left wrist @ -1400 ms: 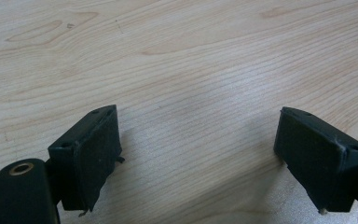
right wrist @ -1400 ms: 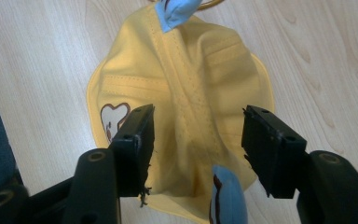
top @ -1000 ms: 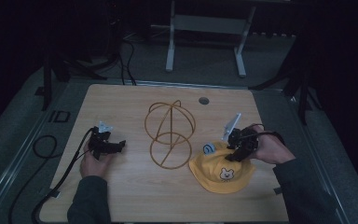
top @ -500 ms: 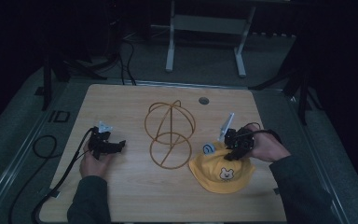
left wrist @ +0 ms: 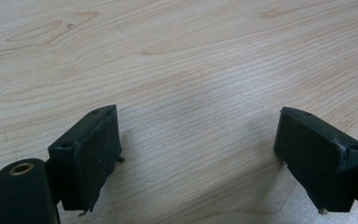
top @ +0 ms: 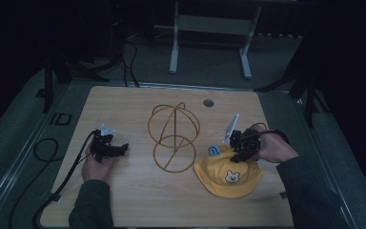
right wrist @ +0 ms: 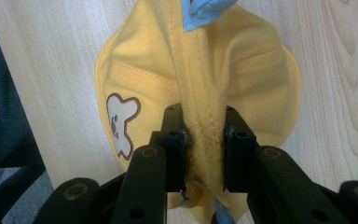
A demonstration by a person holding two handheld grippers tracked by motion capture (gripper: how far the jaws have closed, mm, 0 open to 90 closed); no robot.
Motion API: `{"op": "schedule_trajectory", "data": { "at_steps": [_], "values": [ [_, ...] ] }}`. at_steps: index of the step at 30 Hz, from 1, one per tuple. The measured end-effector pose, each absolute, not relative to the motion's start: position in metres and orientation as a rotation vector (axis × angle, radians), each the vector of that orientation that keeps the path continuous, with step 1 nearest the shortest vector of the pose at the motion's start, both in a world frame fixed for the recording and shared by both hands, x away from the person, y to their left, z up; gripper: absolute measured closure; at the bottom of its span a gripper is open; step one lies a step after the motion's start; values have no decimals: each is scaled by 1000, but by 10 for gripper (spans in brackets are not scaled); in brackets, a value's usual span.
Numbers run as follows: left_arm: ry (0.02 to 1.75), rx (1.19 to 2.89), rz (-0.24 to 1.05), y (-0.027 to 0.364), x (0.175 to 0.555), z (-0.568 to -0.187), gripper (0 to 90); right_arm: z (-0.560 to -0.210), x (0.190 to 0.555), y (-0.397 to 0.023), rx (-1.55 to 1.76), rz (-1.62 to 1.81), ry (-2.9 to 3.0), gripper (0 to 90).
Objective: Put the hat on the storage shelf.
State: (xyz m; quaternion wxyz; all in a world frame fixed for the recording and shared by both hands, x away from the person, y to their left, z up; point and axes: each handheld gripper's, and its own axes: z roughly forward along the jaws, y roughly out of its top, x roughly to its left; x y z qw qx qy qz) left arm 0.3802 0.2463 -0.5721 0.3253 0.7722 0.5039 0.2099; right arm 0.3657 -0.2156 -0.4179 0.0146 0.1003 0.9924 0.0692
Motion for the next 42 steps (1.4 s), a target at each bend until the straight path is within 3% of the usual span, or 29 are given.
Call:
{"op": "schedule_trajectory", "data": {
  "at_steps": [42],
  "values": [
    [1322,2026,548,246,380,-572,143,-366,382,-241,387,290,3055,753]
  ]
}}
